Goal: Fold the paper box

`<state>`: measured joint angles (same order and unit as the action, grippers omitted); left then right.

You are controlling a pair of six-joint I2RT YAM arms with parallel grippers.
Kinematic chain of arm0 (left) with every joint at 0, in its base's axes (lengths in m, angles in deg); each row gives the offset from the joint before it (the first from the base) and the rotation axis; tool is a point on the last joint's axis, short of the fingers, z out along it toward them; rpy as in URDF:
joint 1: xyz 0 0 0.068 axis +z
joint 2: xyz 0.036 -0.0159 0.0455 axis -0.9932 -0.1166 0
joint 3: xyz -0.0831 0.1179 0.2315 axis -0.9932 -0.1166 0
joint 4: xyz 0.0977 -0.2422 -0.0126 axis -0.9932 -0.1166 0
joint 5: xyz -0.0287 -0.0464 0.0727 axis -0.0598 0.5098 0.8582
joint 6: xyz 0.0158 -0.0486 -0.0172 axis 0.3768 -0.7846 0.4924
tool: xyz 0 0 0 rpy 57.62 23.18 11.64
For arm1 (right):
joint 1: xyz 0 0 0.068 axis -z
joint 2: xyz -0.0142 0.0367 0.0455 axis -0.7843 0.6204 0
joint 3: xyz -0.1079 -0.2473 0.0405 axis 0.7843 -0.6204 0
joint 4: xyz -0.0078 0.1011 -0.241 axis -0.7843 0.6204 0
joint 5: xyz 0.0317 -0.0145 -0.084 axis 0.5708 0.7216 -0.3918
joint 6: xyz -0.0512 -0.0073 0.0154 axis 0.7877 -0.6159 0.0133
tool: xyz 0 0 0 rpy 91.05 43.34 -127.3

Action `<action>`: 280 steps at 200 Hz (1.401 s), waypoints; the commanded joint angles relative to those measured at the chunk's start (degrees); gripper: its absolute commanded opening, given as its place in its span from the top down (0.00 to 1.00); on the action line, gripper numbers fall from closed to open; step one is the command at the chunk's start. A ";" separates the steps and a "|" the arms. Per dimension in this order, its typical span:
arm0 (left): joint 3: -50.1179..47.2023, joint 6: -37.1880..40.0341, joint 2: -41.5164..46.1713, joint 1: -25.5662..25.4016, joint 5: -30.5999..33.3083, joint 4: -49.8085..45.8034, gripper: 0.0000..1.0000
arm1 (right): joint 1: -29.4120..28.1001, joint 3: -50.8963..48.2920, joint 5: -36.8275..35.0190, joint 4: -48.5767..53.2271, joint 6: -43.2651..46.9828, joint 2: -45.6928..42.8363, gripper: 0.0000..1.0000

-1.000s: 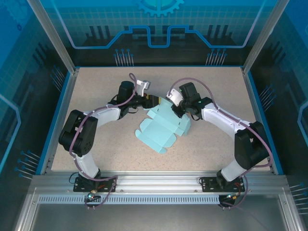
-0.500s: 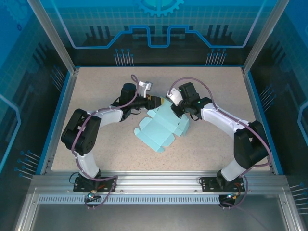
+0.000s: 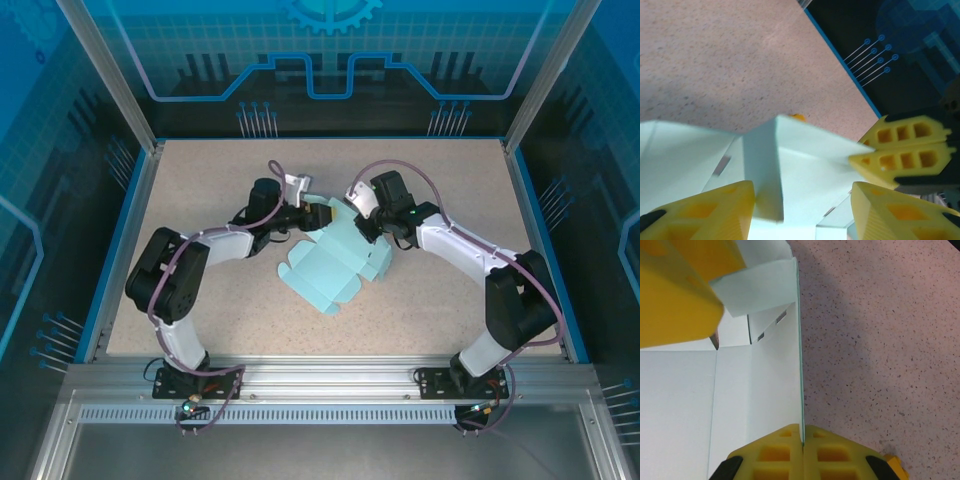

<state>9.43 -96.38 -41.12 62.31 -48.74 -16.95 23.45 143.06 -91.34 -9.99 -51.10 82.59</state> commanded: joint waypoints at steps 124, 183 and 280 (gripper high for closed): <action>-13.92 11.79 10.13 2.38 8.68 -1.56 0.42 | 3.76 8.19 11.16 12.89 -4.81 -3.18 1.00; -11.96 11.32 4.30 1.51 10.55 1.46 0.42 | 5.09 9.75 14.29 14.86 -6.52 -2.39 1.00; -8.12 12.07 -0.28 -0.18 12.30 0.62 0.39 | 5.14 9.48 15.45 14.10 -6.57 -1.18 1.00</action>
<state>-0.27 -85.80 -40.29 62.90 -36.55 -17.17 27.89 151.28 -77.53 3.61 -56.56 80.80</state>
